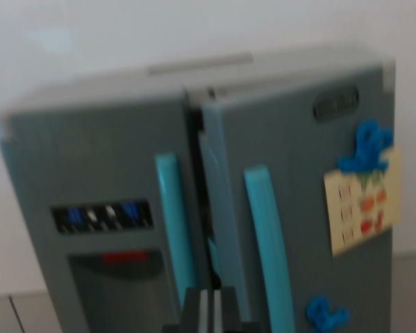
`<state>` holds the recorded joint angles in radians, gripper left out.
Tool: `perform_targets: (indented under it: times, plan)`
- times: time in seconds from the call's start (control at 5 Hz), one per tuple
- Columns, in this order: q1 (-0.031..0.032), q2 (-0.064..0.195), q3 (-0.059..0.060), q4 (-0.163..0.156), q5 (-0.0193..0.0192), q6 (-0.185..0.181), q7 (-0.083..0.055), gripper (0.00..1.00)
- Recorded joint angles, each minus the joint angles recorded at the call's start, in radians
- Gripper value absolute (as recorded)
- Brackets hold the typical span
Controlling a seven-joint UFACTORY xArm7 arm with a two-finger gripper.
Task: Close fridge door
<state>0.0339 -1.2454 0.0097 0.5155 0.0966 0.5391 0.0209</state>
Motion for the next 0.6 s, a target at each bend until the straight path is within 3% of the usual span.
perform_targets:
  times: [0.2,0.4,0.6]
  plan:
    - [0.0,0.0,0.0,0.0,0.0,0.0,0.0,1.0]
    - [0.0,0.062,-0.019,0.0,0.0,0.0,0.0,1.0]
    - [0.0,0.062,-0.019,0.0,0.0,0.0,0.0,1.0]
